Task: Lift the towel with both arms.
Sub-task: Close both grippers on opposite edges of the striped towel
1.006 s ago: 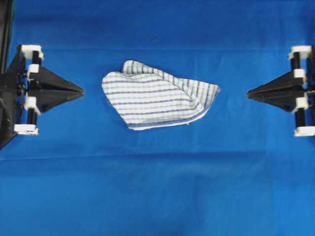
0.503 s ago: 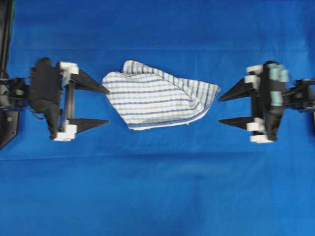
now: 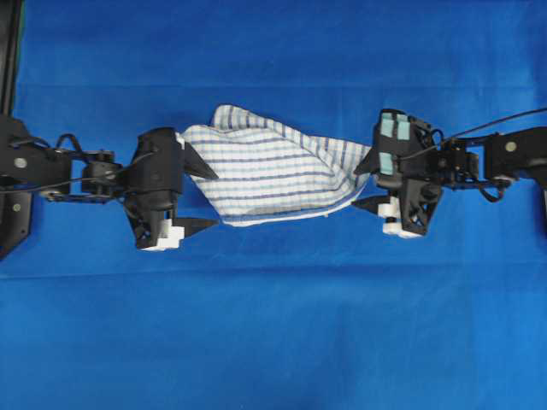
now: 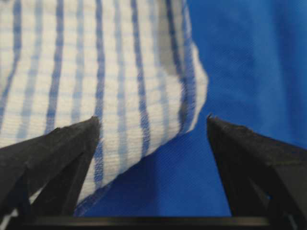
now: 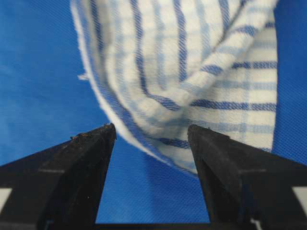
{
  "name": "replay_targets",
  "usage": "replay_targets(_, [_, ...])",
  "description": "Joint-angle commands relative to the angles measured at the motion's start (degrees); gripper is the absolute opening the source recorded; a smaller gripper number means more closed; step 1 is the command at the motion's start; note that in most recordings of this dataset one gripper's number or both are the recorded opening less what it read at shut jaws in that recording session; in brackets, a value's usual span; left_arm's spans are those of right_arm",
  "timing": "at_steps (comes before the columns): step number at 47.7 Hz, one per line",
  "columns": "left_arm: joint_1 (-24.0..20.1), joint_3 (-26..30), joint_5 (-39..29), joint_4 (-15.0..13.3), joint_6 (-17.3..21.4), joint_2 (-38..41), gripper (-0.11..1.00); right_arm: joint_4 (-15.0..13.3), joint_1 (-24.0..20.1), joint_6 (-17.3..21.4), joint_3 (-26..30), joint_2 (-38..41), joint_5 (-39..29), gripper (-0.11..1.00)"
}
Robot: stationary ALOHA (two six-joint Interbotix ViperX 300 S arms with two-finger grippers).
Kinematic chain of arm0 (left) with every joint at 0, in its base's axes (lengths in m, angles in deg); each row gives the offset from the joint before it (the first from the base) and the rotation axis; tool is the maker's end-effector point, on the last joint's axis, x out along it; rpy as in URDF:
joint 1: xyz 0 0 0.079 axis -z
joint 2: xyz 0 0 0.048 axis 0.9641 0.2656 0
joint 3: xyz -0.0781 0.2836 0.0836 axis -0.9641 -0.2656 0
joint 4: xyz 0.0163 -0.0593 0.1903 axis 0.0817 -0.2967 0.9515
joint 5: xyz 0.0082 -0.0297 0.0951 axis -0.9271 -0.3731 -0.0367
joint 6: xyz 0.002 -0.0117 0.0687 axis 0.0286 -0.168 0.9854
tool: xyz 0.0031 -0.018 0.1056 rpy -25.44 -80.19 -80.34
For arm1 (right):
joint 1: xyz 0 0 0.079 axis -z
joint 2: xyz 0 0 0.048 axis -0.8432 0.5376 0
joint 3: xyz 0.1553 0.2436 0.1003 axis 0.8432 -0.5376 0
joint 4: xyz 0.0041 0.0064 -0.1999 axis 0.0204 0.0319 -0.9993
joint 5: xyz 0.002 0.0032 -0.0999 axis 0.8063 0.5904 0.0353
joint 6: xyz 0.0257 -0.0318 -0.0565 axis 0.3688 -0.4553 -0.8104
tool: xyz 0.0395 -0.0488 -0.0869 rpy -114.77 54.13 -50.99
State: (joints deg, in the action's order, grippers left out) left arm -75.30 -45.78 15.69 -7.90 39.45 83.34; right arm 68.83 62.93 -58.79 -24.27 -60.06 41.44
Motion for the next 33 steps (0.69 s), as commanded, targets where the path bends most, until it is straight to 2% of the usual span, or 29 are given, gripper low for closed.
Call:
replay_targets(1, [-0.26, 1.49, 0.62, -0.09, 0.00, 1.23, 0.90, 0.00, 0.53, 0.00, 1.41, 1.05, 0.62, 0.65])
replay_targets(12, [-1.49, 1.76, 0.18, -0.26, 0.00, 4.22, 0.88, 0.09, 1.14, 0.00, 2.29, 3.52, 0.88, 0.65])
replay_targets(17, [-2.20, 1.85, -1.14, -0.26, -0.09, 4.22, 0.82, 0.00, 1.41, -0.26, 2.55, 3.60, 1.05, 0.64])
replay_targets(22, [-2.20, 2.37, -3.08, -0.26, 0.00, 4.31, 0.58, 0.00, 1.41, -0.35, 2.64, 3.60, 1.05, 0.54])
replay_targets(26, [-2.46, 2.90, -4.39, -0.18, 0.09, 4.31, 0.32, 0.00, 1.49, -0.35, 2.64, 3.60, 0.88, 0.32])
replay_targets(31, [-2.81, 3.34, -5.71, -0.26, 0.00, 4.13, 0.06, 0.00, 1.41, -0.18, 2.64, 3.52, 0.88, 0.03])
replay_targets(33, [-3.25, 3.43, -6.42, -0.26, -0.09, 3.69, 0.02, 0.00, 1.49, -0.09, 2.64, 3.34, 0.88, 0.03])
